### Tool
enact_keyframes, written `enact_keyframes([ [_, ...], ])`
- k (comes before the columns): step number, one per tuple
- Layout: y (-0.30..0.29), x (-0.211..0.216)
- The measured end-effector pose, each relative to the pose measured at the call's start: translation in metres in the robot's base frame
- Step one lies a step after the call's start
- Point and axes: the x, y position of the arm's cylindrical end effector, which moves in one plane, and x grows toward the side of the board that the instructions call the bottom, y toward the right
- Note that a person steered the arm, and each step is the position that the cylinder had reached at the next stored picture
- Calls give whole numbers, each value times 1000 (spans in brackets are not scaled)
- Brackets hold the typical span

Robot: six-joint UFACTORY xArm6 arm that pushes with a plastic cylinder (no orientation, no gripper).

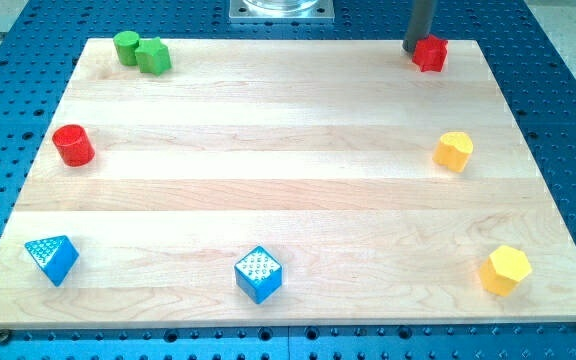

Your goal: Move the red star towards the center of the board

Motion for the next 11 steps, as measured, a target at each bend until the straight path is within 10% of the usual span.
enact_keyframes([
  [11,115,-3],
])
